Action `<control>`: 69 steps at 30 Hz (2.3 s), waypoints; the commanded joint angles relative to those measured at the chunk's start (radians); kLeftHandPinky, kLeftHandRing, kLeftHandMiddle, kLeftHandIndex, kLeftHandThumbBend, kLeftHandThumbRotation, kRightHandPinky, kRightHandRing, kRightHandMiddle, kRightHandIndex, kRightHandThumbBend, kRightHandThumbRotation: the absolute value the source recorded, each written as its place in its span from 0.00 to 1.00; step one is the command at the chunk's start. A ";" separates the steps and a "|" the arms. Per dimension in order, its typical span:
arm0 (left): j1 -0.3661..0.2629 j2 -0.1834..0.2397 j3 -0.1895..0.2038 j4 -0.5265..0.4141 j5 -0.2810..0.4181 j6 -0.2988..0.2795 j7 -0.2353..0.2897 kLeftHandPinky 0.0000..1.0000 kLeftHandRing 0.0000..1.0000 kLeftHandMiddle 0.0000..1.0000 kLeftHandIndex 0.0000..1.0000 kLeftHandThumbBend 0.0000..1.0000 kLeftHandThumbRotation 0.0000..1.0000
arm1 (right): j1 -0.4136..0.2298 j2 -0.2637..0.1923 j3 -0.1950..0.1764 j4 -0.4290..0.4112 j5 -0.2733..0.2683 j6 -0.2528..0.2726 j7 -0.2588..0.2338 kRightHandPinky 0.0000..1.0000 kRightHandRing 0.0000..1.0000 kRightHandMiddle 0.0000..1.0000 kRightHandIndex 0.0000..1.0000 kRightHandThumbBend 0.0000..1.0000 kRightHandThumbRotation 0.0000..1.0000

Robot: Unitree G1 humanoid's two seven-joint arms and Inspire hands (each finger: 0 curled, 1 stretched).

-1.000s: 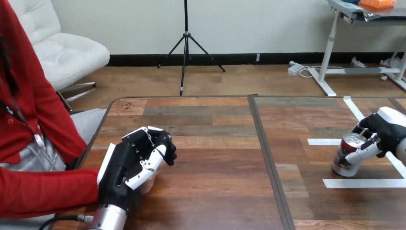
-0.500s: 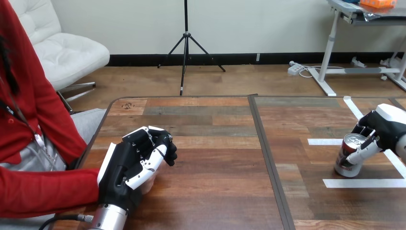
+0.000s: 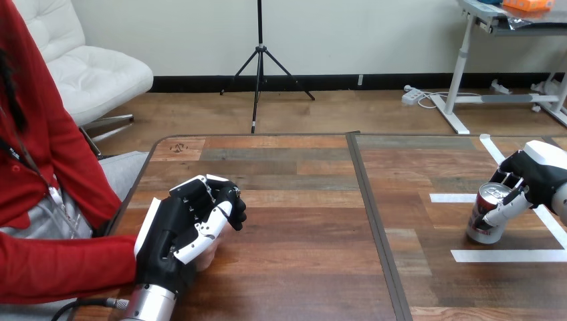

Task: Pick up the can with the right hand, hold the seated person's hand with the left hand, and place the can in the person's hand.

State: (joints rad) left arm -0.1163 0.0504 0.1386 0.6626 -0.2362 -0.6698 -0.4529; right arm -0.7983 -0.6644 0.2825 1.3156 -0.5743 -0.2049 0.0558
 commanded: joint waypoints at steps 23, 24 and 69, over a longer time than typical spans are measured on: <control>-0.026 0.087 -0.030 -0.100 0.280 -0.147 0.151 0.37 0.44 0.46 0.44 0.34 0.13 | -0.101 -0.001 -0.026 -0.044 0.044 -0.012 0.002 0.50 0.52 0.53 0.48 0.79 0.00; -0.024 0.095 -0.031 -0.109 0.313 -0.156 0.171 0.38 0.45 0.47 0.44 0.35 0.14 | -0.102 0.000 -0.028 -0.044 0.047 -0.012 0.005 0.49 0.51 0.53 0.48 0.79 0.00; 0.099 0.312 -0.007 -0.815 0.938 0.268 0.228 0.65 0.76 0.79 0.77 1.00 0.28 | -0.139 0.025 -0.059 -0.097 0.101 -0.029 0.061 0.37 0.40 0.44 0.49 0.78 0.00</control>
State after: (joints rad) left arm 0.0513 0.2893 0.1376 0.0535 0.6635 -0.4511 -0.2173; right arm -0.7983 -0.6618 0.2699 1.3135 -0.5273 -0.2046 0.1256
